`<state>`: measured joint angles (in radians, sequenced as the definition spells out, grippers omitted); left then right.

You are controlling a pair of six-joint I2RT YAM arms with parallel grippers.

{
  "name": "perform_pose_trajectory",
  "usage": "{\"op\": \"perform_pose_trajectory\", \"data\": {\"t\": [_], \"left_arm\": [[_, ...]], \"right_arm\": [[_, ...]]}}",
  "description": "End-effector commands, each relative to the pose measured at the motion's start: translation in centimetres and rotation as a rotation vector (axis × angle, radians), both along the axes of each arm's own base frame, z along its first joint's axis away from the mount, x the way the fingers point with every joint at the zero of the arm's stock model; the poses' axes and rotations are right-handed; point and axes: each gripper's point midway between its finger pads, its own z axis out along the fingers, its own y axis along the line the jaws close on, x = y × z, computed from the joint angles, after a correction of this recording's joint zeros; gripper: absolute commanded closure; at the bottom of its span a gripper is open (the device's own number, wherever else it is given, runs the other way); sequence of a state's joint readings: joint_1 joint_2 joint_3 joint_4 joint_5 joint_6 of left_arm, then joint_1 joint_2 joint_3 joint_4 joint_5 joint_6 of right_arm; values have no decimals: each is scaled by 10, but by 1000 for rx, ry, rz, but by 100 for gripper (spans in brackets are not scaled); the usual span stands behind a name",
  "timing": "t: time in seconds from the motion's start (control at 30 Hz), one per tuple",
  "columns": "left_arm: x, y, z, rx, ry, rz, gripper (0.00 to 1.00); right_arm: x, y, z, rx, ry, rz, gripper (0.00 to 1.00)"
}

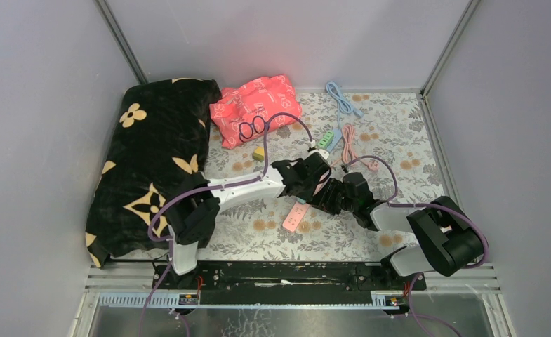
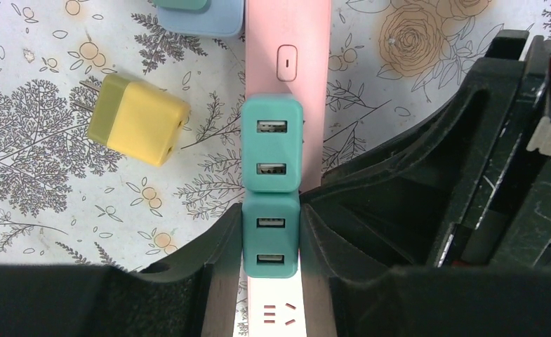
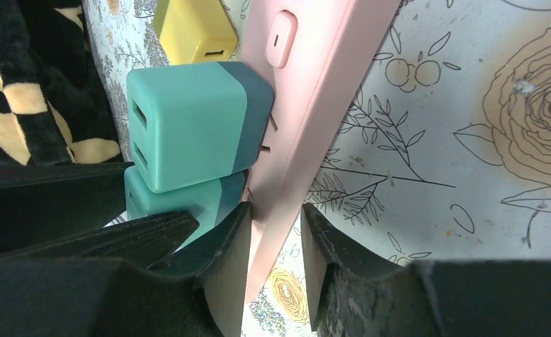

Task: Insert the plug
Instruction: Insert the plug into the socket.

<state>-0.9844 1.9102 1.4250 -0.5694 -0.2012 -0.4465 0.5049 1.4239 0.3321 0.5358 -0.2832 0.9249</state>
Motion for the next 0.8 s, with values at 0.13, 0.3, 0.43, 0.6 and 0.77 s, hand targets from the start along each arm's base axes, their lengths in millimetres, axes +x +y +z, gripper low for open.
{"op": "perform_pose_trajectory", "data": {"t": [0.13, 0.3, 0.43, 0.6, 0.77], "left_arm": [[-49, 58, -73, 176, 176, 7, 100], [-50, 68, -77, 181, 185, 26, 100], [-51, 63, -80, 179, 192, 22, 100], [-56, 57, -87, 201, 197, -1, 100], [-59, 68, -93, 236, 197, 13, 100]], "right_arm": [[-6, 0, -7, -24, 18, 10, 62], [-7, -2, -8, -22, 23, 2, 62], [-7, -2, -7, 2, 25, -24, 63], [-8, -3, -8, 18, 35, -46, 64], [-6, -10, -5, 9, 14, -82, 66]]}}
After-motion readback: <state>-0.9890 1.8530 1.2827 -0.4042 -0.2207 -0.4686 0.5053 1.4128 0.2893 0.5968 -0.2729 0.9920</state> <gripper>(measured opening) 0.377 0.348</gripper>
